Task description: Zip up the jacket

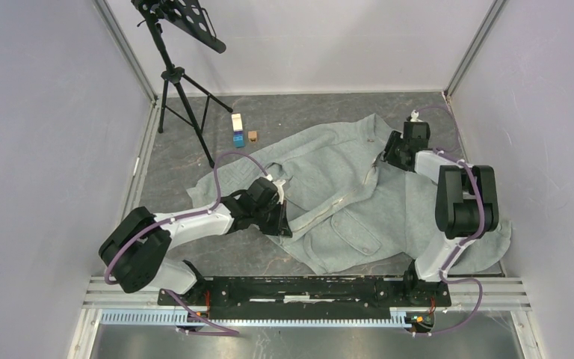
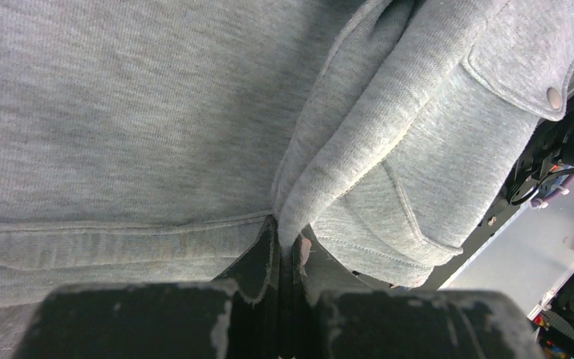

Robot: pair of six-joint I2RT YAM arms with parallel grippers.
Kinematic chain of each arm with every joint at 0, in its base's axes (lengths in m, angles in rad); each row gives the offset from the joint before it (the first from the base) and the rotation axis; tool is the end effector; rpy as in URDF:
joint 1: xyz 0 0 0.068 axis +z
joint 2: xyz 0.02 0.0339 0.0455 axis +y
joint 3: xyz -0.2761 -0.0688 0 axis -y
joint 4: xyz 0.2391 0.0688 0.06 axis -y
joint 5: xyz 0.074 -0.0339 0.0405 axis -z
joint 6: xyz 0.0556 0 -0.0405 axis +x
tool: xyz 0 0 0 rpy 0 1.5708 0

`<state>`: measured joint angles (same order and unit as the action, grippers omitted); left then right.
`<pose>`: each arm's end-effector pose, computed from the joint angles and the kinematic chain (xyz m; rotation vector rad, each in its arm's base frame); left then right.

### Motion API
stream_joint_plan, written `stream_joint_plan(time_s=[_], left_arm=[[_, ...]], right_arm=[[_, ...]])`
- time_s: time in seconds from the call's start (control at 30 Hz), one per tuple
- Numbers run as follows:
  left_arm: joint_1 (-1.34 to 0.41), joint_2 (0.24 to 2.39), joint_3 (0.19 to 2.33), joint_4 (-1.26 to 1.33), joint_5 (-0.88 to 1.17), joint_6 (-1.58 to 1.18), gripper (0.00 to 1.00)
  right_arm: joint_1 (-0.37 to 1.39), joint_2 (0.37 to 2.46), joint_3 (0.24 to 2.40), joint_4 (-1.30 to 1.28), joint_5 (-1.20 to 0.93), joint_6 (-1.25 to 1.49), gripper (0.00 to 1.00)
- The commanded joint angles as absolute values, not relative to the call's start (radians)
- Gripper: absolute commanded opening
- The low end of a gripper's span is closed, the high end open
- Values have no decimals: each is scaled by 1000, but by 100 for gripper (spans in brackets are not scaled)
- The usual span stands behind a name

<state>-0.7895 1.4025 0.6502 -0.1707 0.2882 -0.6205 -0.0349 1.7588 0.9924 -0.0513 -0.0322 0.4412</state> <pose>0.1762 -0.2001 0.1646 0.3580 2.6722 -0.8834 0.3739 -0.0113 0.1676 0.5512 2.3362 0.2293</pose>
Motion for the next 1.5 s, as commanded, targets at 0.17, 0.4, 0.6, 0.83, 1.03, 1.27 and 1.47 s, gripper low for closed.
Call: stream_joint_plan(time_s=[0.17,0.4,0.6,0.83,1.03,1.27,1.47], left_arm=[[-793,1408,660,-193,307,-634,2],[-793,1374,622,-193,255,-651,2],[-792,1372,604,-179,229,-667,2],[-792,1396,588,-128,212,-683,2],[-790,1404,597,-123,237,-671,2],[-790,1394,621,-159,232,-634,2],[-790,1425,641,-159,273,-611,2]], right_arm=[[106,1907,1190,-147,410,360,72],[125,2018,1252,-163,494,293,39],[91,1840,1230,-142,423,322,13],[-34,1647,999,-73,379,455,11],[-51,1726,930,-81,326,413,32],[-48,1642,1036,-225,307,201,62],[-50,1512,1044,-203,119,58,84]])
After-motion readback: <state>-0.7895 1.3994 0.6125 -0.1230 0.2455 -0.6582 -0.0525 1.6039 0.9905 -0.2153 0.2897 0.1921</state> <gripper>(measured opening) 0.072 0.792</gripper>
